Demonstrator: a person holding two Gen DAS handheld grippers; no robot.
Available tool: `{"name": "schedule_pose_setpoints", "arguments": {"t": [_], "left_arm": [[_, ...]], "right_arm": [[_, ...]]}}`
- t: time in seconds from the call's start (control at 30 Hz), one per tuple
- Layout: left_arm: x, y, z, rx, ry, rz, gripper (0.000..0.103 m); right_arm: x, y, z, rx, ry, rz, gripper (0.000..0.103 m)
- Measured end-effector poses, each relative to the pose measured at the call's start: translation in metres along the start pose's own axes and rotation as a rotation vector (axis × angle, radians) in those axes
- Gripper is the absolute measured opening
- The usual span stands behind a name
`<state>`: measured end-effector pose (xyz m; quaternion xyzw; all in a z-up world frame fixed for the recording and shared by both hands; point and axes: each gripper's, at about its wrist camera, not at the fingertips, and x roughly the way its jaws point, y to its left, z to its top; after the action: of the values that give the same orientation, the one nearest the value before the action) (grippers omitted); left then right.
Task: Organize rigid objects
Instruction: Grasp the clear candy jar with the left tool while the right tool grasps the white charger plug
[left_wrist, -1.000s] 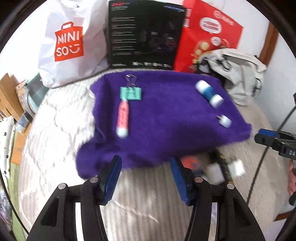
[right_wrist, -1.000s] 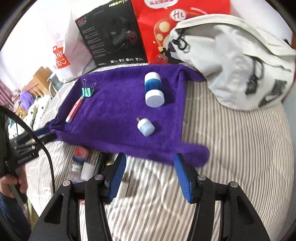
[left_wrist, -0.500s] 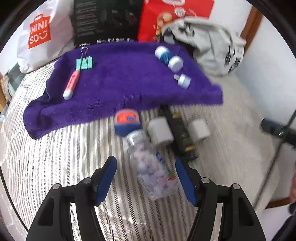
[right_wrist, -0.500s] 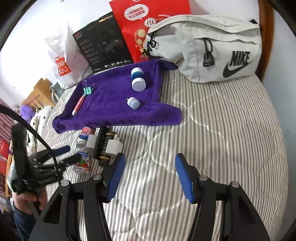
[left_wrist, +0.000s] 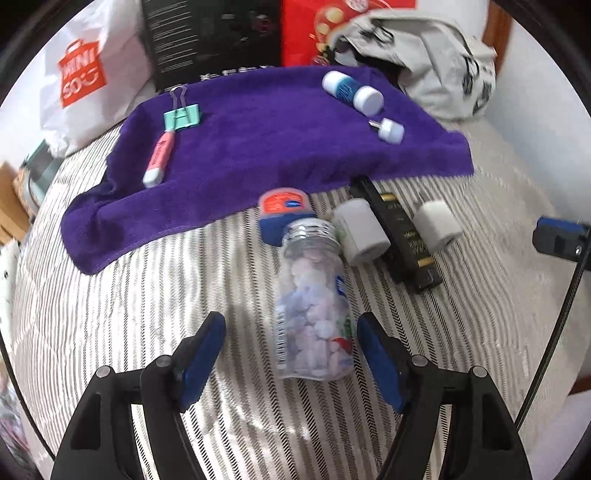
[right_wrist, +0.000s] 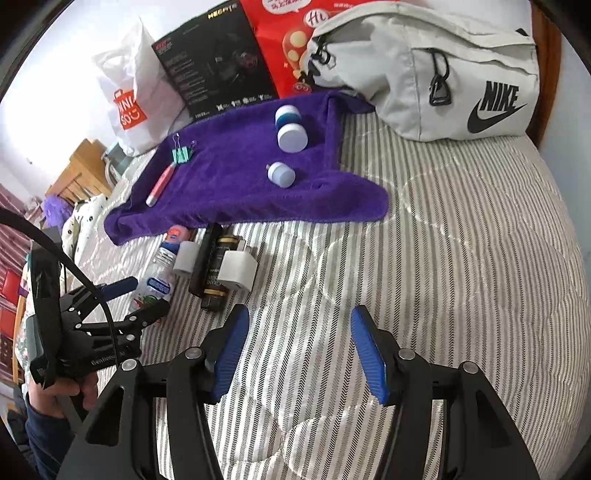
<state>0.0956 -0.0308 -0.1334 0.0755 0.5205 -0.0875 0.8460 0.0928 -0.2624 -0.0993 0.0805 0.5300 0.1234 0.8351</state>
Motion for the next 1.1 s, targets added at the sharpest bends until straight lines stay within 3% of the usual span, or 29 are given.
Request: {"name": "schedule_pose_setpoints", "arguments": {"t": [0.17, 0.23, 0.27, 0.67, 0.93, 1.1], "left_arm": [[0.002, -0.002, 0.003, 0.005, -0.029, -0.001, 0.057], [0.001, -0.001, 0.004, 0.013, -0.038, -0.010, 0.041], [-0.001, 0.000, 0.003, 0.012, -0.044, -0.014, 0.039], [-0.006, 0.049, -0.010, -0.077, -0.038, -0.043, 0.039], [-0.005, 0.058, -0.011, -0.086, -0.043, -0.064, 0.039], [-0.003, 0.054, -0.008, -0.072, -0.041, -0.033, 0.039]], "right_arm": [[0.009, 0.005, -0.001, -0.008, 0.021, 0.006, 0.057], [0.014, 0.007, -0.001, -0.010, 0.030, 0.005, 0.057], [0.016, 0.008, 0.000, -0.011, 0.035, 0.007, 0.057], [0.050, 0.040, 0.023, -0.023, 0.037, 0.063, 0.057], [0.074, 0.046, 0.026, -0.044, 0.034, -0.018, 0.051], [0.076, 0.041, 0.026, -0.033, 0.024, -0.073, 0.049]]}}
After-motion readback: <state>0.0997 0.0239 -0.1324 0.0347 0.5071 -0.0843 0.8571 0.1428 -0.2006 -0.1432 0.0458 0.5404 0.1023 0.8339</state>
